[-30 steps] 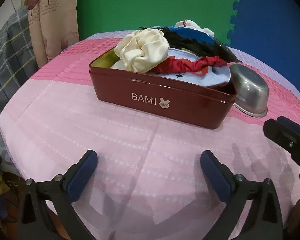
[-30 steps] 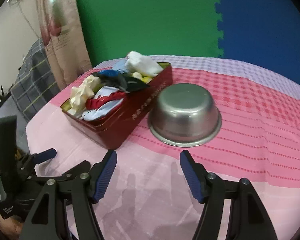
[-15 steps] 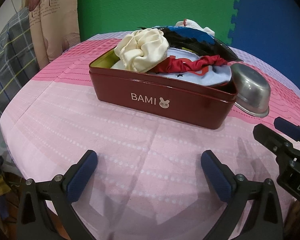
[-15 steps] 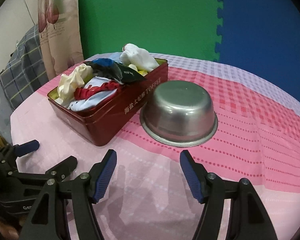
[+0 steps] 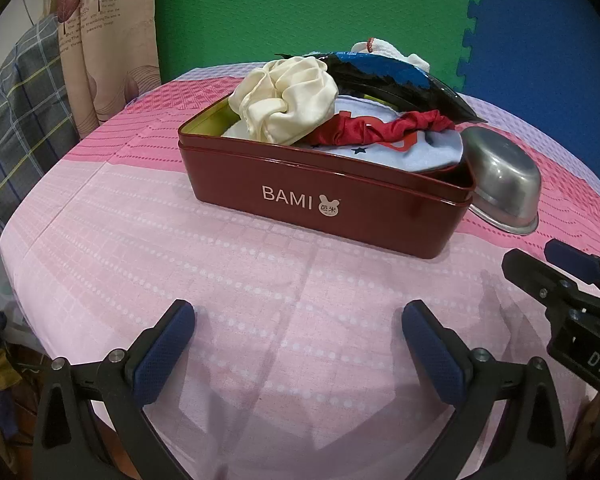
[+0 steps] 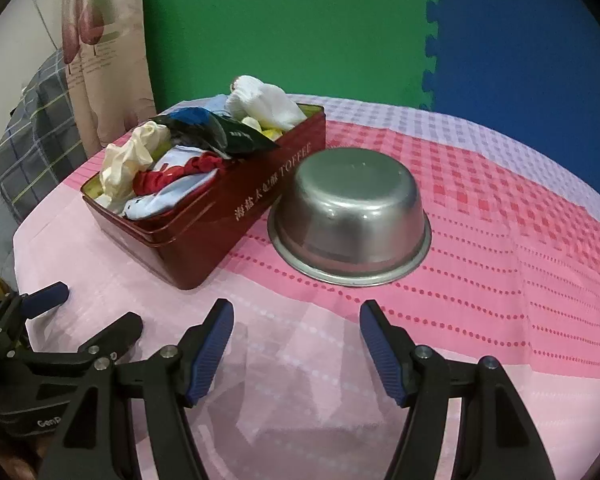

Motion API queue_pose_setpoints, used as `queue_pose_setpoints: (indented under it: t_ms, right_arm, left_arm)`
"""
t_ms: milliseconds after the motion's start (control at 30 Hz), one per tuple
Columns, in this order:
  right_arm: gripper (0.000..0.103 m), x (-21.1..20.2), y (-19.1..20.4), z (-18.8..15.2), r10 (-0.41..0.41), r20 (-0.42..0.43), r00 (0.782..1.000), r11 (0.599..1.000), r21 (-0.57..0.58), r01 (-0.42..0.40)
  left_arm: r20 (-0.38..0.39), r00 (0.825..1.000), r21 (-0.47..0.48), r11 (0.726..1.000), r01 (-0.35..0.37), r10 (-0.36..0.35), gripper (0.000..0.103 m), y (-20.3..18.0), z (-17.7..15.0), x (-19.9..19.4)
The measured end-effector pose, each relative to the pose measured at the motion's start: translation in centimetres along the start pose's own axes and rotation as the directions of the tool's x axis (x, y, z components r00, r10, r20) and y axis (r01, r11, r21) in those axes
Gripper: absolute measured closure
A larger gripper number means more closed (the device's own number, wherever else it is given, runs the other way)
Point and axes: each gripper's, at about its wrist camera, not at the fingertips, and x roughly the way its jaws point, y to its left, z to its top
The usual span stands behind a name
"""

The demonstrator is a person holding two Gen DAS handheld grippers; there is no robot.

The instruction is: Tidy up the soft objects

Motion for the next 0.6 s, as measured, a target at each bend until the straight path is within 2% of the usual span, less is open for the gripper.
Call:
queue_pose_setpoints:
  t_ms: [600]
  right_arm:
    - [0.036, 0.57, -0.16, 0.0, 0.006, -0.038, 0.999, 1.0, 0.002, -0.006]
  left_arm:
    - [-0.001, 1.0, -0.001, 1.0, 0.0, 0.0, 0.0, 0.0, 0.03, -0.02]
